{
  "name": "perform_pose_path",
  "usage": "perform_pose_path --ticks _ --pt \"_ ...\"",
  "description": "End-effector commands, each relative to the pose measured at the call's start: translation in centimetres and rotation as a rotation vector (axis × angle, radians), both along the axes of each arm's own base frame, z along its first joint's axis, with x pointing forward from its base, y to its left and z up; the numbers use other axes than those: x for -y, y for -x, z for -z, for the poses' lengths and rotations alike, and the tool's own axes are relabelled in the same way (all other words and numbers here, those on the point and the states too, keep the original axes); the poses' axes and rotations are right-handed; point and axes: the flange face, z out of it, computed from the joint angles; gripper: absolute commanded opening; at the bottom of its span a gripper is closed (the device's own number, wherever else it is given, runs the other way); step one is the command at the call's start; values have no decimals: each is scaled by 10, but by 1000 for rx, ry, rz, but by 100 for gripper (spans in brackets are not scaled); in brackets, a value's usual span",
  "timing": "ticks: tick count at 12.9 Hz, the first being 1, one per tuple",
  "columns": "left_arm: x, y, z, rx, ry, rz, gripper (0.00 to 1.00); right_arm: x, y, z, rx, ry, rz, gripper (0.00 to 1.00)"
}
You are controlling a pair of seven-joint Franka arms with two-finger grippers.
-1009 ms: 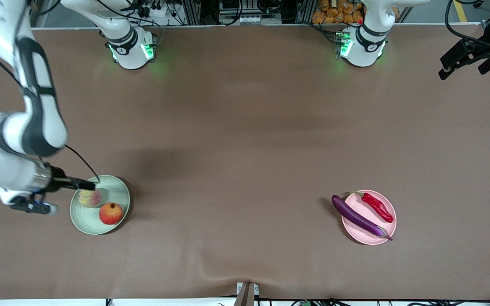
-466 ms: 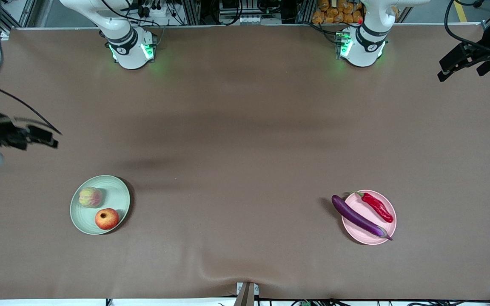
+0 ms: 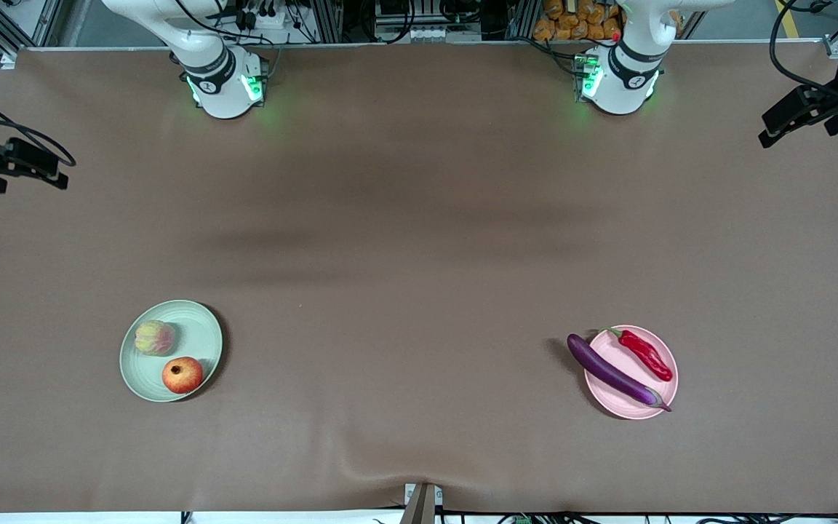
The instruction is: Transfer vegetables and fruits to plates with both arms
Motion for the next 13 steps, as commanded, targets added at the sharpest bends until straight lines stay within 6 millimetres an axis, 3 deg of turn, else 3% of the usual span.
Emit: perform_pose_path --ticks 1,13 --pt "3 4 -7 14 -3 24 100 4 6 -16 -17 26 98 100" --pt "8 3 -11 14 -8 100 100 -3 -7 -9 35 12 35 100"
